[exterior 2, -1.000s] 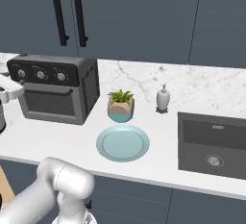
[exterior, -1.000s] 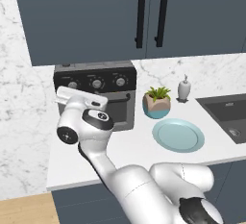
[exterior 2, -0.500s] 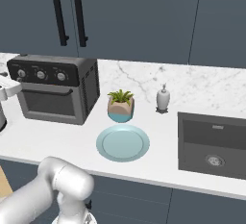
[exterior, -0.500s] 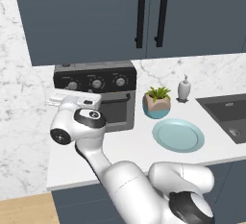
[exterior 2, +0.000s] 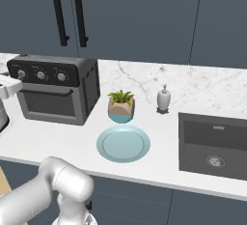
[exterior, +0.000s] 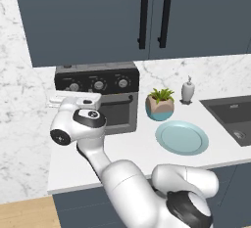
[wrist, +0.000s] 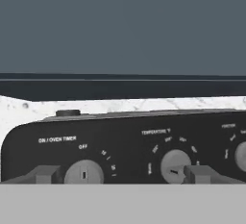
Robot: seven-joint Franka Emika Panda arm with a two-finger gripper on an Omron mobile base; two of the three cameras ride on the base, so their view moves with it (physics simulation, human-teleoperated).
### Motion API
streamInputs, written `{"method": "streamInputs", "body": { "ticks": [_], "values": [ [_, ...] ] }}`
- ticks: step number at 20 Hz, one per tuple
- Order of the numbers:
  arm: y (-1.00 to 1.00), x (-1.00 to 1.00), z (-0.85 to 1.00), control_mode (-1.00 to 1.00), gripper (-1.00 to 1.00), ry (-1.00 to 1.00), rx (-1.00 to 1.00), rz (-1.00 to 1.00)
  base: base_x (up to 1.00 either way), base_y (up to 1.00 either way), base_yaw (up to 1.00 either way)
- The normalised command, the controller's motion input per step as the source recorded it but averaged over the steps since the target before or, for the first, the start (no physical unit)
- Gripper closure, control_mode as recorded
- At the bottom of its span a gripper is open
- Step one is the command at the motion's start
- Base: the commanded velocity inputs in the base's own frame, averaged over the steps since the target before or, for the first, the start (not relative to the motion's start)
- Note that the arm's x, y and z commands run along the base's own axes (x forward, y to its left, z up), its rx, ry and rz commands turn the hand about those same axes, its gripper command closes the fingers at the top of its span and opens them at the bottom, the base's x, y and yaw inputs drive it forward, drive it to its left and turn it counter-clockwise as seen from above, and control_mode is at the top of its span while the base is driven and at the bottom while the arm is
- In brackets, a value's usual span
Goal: Pick up the kebab skewer and baguette bread, and place them inside the toaster oven. Close the toaster oven door and start by setting the timer.
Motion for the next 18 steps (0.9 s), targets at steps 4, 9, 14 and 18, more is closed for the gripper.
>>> {"method": "streamInputs", "body": {
  "ticks": [4,9,14,18],
  "values": [
    [0.0,0.09,-0.01,-1.0,-1.0,0.0,-0.04,0.0,0.0,0.0,0.0],
    [0.0,0.09,-0.02,-1.0,-1.0,0.0,-0.03,0.0,0.0,0.0,0.0],
    [0.0,0.01,-0.06,-1.0,-1.0,0.0,0.0,0.0,0.0,0.0,0.0],
    [0.0,0.0,-0.04,-1.0,-1.0,0.0,0.0,0.0,0.0,0.0,0.0]
  ]
}}
